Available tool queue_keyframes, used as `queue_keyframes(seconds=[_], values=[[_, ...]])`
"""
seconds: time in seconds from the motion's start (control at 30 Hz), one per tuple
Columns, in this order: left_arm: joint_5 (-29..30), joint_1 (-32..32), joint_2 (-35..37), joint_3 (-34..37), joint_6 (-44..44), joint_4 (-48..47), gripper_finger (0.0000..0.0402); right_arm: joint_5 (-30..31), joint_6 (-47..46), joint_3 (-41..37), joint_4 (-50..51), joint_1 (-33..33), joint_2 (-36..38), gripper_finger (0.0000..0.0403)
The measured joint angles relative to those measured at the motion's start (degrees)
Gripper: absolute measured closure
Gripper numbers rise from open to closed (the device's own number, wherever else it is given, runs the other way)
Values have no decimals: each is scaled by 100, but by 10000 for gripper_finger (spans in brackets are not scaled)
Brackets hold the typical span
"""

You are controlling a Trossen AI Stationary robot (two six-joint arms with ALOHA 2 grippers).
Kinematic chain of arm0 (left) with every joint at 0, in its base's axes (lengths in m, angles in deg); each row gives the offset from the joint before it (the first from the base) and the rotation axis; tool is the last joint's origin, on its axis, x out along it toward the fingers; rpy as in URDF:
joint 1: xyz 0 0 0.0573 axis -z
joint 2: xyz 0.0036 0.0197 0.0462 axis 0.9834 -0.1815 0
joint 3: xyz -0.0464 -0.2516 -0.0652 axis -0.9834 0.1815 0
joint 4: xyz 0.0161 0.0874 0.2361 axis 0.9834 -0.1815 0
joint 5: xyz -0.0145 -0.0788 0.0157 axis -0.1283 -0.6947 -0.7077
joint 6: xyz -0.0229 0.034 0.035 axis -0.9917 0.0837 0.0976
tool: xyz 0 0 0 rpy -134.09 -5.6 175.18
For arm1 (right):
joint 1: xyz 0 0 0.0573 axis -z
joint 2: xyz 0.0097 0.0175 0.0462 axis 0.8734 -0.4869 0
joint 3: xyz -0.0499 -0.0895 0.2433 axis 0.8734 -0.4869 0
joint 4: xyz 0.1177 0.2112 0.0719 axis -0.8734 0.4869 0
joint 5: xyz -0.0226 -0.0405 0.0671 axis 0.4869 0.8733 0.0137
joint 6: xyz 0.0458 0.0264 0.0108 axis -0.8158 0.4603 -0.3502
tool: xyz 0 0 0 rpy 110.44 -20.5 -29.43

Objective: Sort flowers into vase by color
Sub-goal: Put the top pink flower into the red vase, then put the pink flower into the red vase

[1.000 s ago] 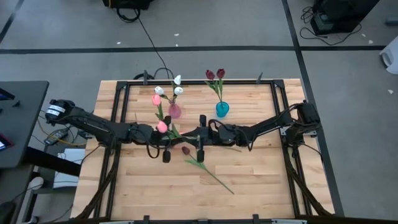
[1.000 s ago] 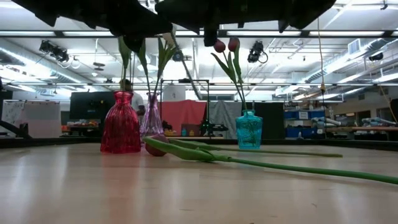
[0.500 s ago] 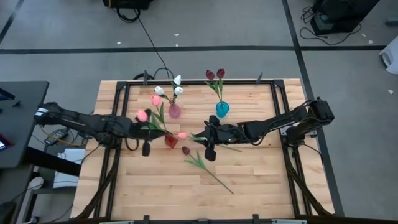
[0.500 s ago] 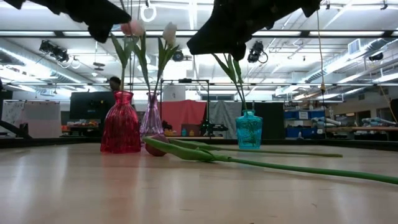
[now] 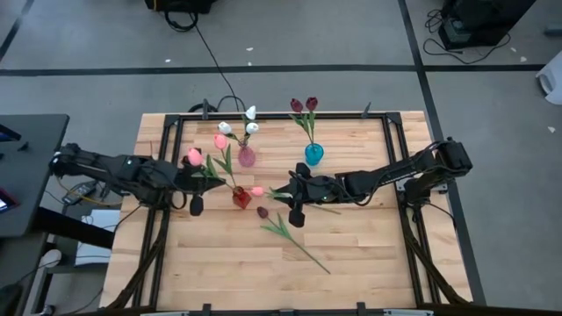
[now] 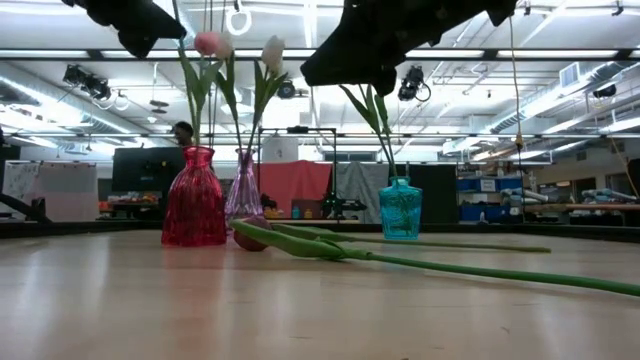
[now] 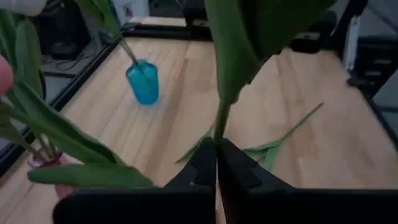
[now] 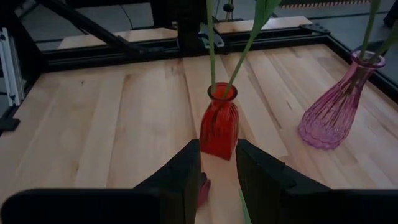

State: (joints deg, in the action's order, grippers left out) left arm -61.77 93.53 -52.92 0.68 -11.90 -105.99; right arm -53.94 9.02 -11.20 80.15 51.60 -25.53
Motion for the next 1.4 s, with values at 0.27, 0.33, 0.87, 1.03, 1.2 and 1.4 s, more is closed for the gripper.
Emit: queue_keyframes(seconds=[0.27,0.33,0.87,1.03,1.2,1.4], values=[[317,42,-618,2,-3,-52,393,0,-1,0,-9,-26,0,290],[378,41,-784,2,-15,-25,389,0,-2,0,-8,-26,0,290],[218,29,-1035,2,-798,-888,275,-18,-51,0,138,-37,0,290],[-339,197,-853,4,-1215,-1036,274,-19,-327,0,537,-37,0,290],[-59,843,-889,173,-1273,-525,273,217,-631,0,1223,-37,-2,290],[271,1418,-894,668,-1224,383,273,452,-789,-146,1366,-35,-5,290]])
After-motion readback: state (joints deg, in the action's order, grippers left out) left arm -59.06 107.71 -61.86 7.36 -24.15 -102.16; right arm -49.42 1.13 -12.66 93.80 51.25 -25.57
